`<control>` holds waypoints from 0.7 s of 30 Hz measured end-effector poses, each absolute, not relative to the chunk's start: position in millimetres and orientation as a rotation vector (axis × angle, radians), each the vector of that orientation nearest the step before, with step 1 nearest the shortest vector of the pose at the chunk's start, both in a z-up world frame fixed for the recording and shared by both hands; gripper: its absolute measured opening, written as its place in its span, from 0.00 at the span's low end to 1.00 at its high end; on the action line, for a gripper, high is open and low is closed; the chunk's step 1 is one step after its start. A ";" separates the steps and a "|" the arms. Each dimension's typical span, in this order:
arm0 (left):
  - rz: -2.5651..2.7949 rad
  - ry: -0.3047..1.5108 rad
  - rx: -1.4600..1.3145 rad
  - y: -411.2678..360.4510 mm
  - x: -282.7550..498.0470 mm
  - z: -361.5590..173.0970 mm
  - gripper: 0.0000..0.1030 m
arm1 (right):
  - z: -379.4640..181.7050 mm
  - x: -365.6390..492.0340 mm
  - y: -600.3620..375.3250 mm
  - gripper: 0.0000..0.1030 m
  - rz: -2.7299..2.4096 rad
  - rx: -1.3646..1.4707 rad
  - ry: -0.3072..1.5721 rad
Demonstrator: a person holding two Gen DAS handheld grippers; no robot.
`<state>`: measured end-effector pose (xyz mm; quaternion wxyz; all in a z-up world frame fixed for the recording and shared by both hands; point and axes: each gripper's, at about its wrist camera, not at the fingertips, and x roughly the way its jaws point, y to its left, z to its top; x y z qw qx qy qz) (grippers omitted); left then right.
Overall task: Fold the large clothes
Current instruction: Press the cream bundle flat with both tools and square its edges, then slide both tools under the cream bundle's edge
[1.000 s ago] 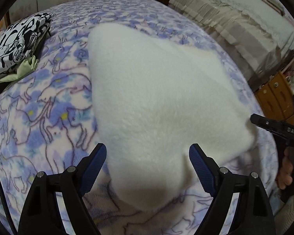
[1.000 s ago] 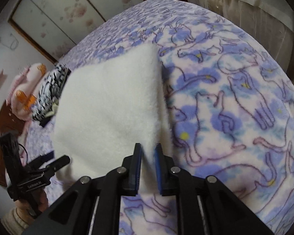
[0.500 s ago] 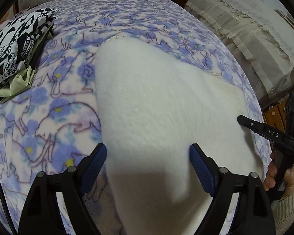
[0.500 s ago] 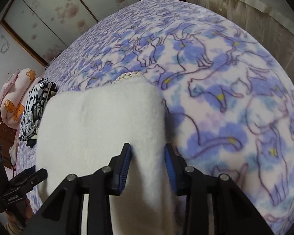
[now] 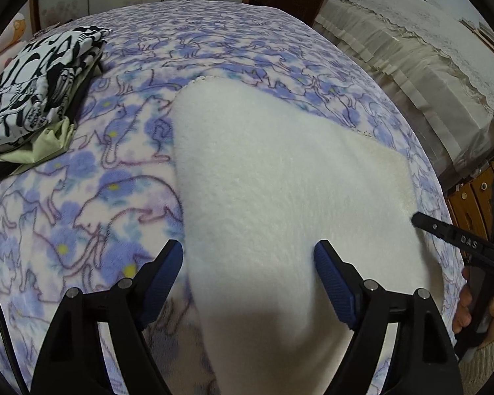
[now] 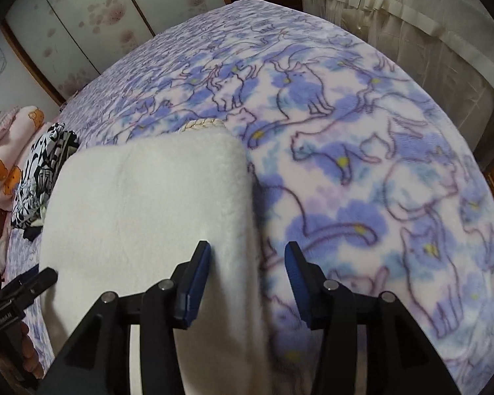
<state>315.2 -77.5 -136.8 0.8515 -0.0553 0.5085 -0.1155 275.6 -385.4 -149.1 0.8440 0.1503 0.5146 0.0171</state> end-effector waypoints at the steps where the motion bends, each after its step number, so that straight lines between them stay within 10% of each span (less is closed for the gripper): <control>1: -0.234 1.062 -0.111 -76.3 309.7 -133.2 0.78 | -147.1 269.5 -385.7 0.45 0.042 0.329 1.089; 21: -0.317 1.130 -0.187 -54.6 199.3 -115.4 0.78 | -113.6 125.7 -363.4 0.45 0.116 0.351 0.928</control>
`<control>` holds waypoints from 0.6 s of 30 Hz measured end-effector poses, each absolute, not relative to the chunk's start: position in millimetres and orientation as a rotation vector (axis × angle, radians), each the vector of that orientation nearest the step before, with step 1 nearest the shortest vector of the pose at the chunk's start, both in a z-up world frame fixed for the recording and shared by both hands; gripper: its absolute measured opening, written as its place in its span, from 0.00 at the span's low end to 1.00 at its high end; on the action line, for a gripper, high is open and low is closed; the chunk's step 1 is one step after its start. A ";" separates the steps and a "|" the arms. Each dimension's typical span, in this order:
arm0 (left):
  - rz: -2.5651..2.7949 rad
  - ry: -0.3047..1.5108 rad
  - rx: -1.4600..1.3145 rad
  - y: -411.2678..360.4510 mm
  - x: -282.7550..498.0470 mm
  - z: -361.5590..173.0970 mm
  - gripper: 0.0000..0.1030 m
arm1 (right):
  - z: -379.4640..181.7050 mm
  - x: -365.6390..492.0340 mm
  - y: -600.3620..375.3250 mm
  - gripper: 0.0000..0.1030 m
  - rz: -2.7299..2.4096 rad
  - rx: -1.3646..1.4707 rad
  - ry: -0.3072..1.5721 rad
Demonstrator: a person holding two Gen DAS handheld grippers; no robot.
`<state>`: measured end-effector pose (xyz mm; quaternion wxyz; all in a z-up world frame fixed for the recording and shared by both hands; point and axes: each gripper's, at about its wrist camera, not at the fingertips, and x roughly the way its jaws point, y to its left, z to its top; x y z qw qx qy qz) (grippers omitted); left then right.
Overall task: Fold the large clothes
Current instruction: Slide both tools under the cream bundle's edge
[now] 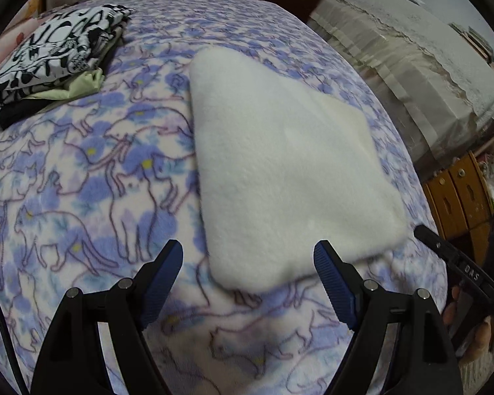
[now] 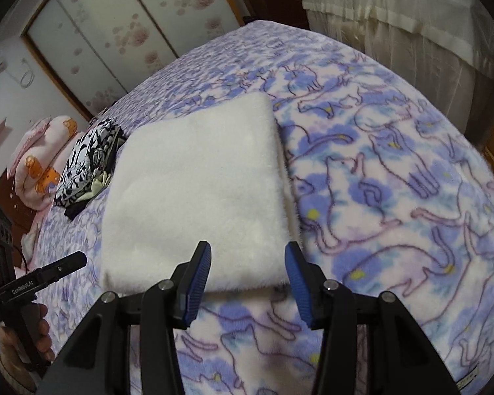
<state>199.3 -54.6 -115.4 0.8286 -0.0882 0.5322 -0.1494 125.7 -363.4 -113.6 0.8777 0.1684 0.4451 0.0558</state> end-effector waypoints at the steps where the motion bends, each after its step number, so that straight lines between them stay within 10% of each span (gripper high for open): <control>1: -0.335 1.147 -0.195 -55.6 198.3 -115.2 0.78 | -108.6 123.8 -361.5 0.45 0.130 0.332 0.911; 11: -0.409 1.220 -0.240 -65.5 207.3 -102.0 0.79 | -75.2 131.5 -338.2 0.74 0.246 0.085 0.886; 18: -0.409 1.204 -0.216 -62.8 237.3 -112.5 0.79 | -100.9 178.4 -360.2 0.75 0.218 0.131 1.040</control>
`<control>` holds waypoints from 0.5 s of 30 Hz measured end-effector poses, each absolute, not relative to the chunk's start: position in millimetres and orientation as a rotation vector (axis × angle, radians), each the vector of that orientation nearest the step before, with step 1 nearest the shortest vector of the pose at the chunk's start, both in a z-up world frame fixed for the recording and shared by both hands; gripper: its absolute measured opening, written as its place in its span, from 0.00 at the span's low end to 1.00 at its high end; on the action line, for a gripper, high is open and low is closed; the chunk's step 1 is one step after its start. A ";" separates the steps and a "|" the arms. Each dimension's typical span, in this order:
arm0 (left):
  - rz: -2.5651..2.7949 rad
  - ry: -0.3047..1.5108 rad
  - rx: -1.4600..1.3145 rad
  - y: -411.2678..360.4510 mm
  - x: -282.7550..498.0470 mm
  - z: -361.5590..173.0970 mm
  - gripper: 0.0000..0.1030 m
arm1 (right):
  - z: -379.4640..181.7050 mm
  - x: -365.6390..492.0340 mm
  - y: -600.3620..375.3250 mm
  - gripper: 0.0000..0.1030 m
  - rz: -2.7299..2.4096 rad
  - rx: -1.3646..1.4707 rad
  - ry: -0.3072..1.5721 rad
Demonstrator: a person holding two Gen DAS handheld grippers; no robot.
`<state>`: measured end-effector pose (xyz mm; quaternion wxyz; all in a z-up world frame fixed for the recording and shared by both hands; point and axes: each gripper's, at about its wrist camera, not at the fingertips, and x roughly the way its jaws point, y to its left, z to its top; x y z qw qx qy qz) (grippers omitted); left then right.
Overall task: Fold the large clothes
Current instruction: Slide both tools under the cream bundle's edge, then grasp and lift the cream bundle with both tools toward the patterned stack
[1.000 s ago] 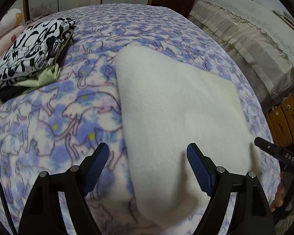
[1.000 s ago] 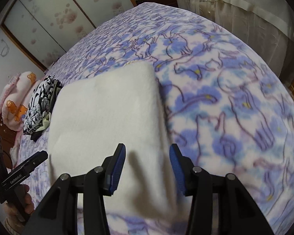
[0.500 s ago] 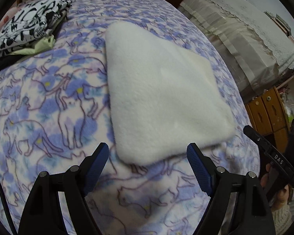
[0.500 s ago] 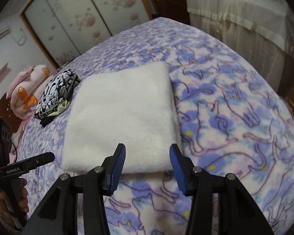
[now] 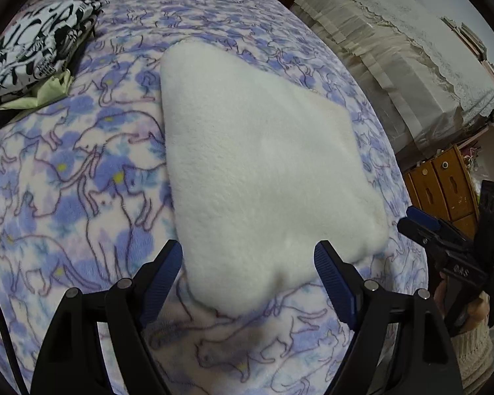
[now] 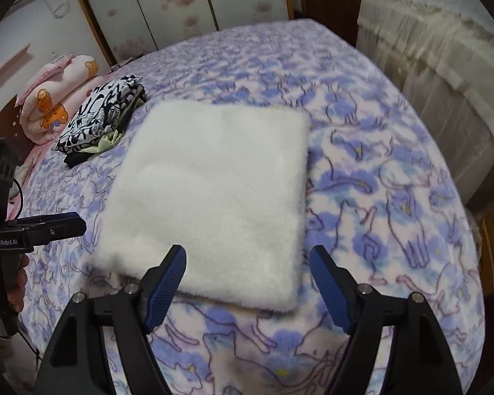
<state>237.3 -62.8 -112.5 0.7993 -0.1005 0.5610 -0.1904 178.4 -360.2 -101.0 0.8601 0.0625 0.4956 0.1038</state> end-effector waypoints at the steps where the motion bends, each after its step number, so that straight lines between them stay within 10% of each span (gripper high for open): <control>1: -0.407 1.217 -0.227 -61.1 244.0 -118.7 0.79 | -108.1 185.6 -364.6 0.75 0.220 0.149 1.058; 15: -0.488 1.303 -0.353 -61.1 297.5 -190.6 0.96 | -215.2 261.2 -401.7 0.77 0.512 0.562 1.233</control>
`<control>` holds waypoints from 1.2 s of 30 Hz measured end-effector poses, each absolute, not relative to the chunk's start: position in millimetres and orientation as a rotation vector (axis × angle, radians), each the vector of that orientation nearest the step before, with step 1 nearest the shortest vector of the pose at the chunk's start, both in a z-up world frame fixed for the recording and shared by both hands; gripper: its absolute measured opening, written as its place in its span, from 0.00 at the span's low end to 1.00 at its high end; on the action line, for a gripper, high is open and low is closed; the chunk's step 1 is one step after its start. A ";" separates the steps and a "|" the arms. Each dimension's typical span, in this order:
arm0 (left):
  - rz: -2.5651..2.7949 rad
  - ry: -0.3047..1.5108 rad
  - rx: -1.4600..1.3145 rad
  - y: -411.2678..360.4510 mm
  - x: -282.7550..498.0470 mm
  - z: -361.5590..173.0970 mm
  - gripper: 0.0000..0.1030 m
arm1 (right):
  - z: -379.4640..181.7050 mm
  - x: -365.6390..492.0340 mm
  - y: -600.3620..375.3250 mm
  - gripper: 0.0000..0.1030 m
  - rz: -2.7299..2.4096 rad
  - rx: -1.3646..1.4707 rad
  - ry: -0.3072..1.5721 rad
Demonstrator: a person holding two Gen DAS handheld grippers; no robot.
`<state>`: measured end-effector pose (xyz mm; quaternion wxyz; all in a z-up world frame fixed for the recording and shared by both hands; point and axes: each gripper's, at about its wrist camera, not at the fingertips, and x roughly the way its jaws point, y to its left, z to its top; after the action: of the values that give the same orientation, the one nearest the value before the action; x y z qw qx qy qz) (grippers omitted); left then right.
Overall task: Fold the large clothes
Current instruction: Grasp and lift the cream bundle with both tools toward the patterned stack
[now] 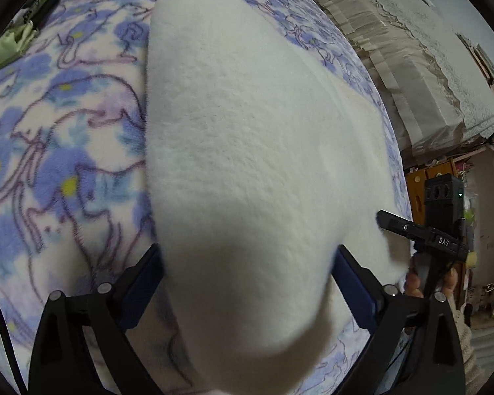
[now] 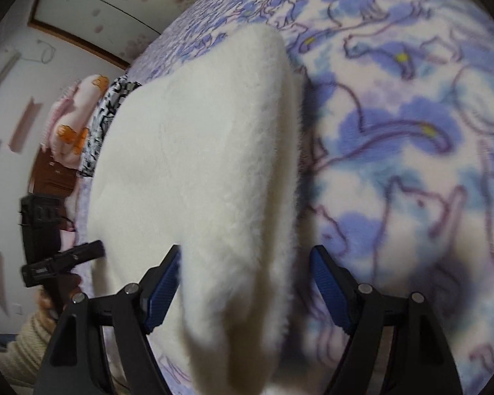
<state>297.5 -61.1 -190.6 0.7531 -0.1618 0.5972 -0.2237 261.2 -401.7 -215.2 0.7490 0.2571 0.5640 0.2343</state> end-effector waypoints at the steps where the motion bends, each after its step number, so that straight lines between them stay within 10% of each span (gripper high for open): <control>1: -0.496 1.303 -0.357 -62.4 299.5 -194.0 0.99 | -220.0 264.9 -401.3 0.80 0.530 0.588 1.233; 15: -0.535 1.313 -0.371 -70.7 311.3 -208.3 1.00 | -225.7 292.2 -366.9 0.85 0.626 0.568 1.203; 22: -0.475 1.290 -0.367 -89.5 317.1 -202.3 0.99 | -217.7 283.6 -373.9 0.64 0.604 0.579 1.163; 36: -0.372 1.156 -0.175 -76.2 265.4 -135.1 0.67 | -182.7 220.9 -347.7 0.43 0.566 0.581 1.130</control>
<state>265.4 -76.2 -135.1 0.8176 -0.0821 0.5425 -0.1745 220.9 -347.7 -182.7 0.7677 0.2678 0.5206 0.2607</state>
